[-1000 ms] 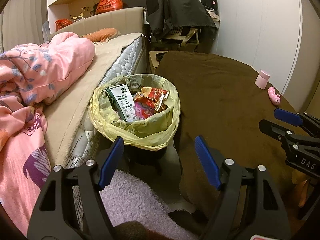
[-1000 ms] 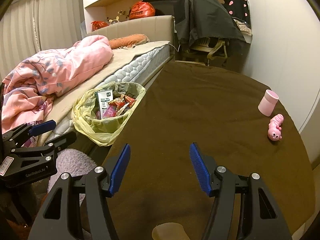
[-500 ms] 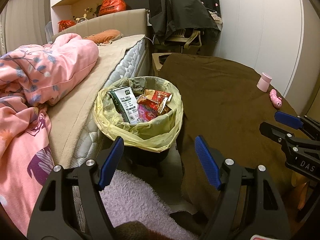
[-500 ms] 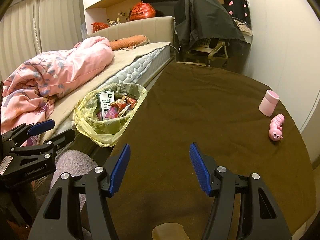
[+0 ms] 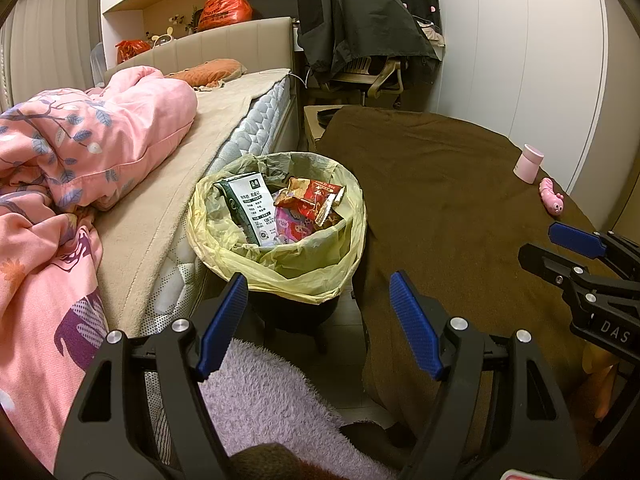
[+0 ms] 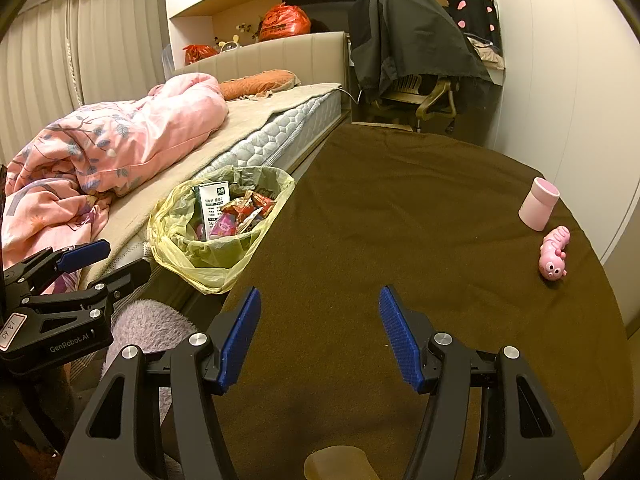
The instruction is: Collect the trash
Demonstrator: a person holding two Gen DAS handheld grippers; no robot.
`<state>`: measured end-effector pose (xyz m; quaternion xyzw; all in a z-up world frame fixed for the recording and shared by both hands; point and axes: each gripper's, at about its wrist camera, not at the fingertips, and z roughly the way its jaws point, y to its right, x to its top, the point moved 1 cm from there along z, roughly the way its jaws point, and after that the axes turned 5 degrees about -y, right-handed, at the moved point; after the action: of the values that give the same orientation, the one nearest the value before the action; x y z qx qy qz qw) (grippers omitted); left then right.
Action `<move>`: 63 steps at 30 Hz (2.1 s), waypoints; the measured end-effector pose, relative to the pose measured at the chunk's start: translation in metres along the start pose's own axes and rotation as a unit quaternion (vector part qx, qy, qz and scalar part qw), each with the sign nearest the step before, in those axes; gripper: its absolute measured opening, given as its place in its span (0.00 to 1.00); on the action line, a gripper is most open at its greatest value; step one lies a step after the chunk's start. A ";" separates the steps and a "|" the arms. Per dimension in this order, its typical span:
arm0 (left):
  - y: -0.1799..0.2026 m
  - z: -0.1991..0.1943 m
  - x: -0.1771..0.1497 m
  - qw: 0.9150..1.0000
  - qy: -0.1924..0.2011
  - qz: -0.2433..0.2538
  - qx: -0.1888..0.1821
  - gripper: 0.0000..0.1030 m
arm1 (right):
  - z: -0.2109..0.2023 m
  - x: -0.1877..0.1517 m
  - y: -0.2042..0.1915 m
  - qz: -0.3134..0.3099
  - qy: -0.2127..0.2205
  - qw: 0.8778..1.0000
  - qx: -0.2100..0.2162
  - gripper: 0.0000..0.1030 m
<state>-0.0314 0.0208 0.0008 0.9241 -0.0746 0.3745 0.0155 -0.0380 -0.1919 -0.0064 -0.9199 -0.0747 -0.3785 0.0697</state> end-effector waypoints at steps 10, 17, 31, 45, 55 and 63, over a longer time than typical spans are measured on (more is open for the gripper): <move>0.000 0.000 0.000 1.000 0.000 0.000 0.000 0.68 | 0.000 0.000 -0.001 0.000 0.000 1.000 0.001 0.56; 0.000 0.000 0.000 1.000 0.001 0.001 0.000 0.68 | 0.000 0.000 -0.001 0.001 0.000 1.000 0.000 0.56; 0.000 -0.001 0.000 1.000 0.001 0.000 0.000 0.68 | 0.000 0.000 0.000 0.001 0.000 1.000 0.001 0.56; 0.004 -0.004 0.000 1.000 0.005 0.002 0.003 0.68 | 0.000 0.000 0.000 0.002 0.000 1.000 0.001 0.56; 0.007 -0.004 -0.001 1.000 0.013 0.013 0.002 0.68 | 0.001 0.000 0.000 0.002 0.000 1.000 0.000 0.56; 0.012 0.011 0.006 1.000 -0.021 0.003 -0.007 0.68 | 0.005 0.004 0.007 0.003 -0.003 1.000 0.005 0.56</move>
<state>-0.0210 0.0068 -0.0035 0.9314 -0.0798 0.3547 0.0190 -0.0305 -0.1974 -0.0079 -0.9210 -0.0739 -0.3750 0.0752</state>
